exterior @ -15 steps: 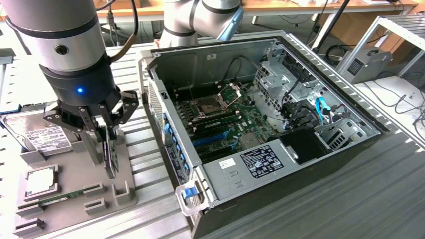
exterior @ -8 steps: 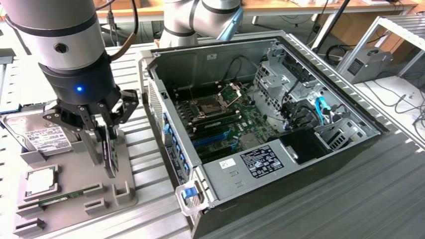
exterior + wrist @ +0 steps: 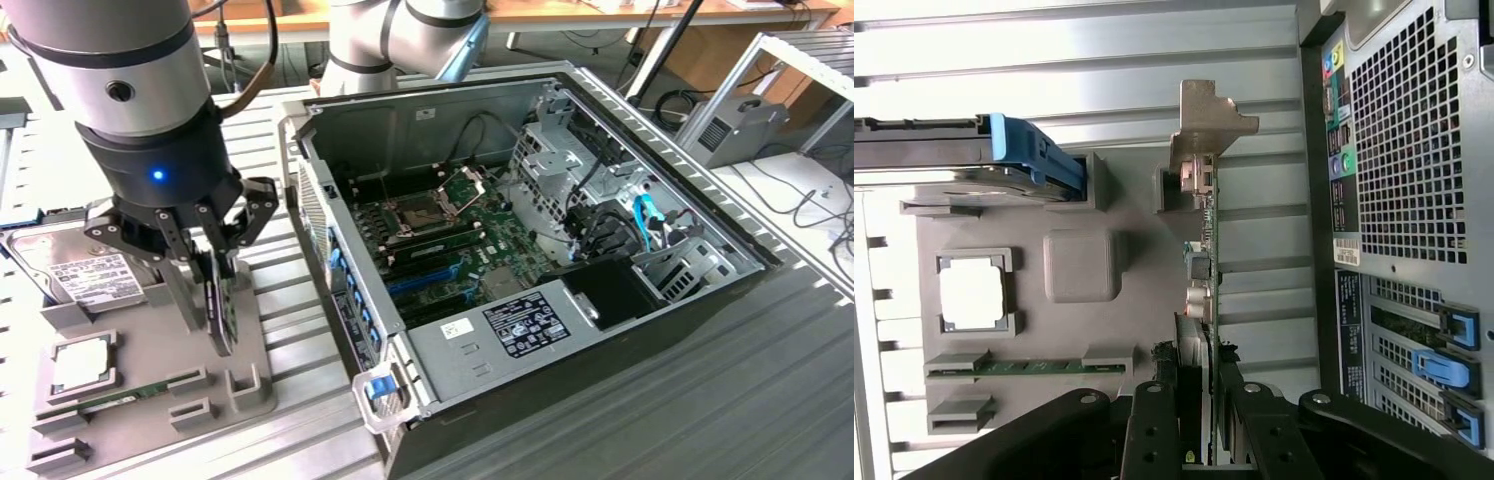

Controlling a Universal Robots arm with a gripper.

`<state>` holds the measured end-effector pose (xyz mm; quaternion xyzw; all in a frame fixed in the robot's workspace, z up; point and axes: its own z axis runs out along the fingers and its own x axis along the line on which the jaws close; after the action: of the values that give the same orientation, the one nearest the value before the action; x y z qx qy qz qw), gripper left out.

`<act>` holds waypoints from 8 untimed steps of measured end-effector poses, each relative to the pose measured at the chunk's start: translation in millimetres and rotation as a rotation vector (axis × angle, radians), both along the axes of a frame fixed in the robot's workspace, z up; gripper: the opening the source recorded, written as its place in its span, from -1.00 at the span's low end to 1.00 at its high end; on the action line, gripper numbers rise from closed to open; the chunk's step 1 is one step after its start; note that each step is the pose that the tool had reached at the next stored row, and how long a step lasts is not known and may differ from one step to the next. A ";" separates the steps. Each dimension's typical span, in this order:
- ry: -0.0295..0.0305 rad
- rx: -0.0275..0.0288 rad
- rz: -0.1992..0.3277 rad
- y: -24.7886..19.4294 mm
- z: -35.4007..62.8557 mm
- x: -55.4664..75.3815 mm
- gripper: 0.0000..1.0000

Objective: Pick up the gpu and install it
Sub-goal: 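Pick up the gpu and move the gpu toward the slot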

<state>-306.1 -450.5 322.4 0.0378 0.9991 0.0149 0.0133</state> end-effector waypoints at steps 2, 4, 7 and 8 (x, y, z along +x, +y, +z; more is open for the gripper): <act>0.0000 0.0000 0.000 0.0 0.5 0.0 -0.48; 0.0000 0.0000 0.000 0.0 1.4 0.0 -0.48; 0.0000 0.0000 0.000 0.0 2.3 0.0 -0.48; 0.0000 0.0000 0.000 0.0 2.6 0.0 -0.48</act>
<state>-306.1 -450.4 325.0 0.0378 0.9991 0.0149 0.0134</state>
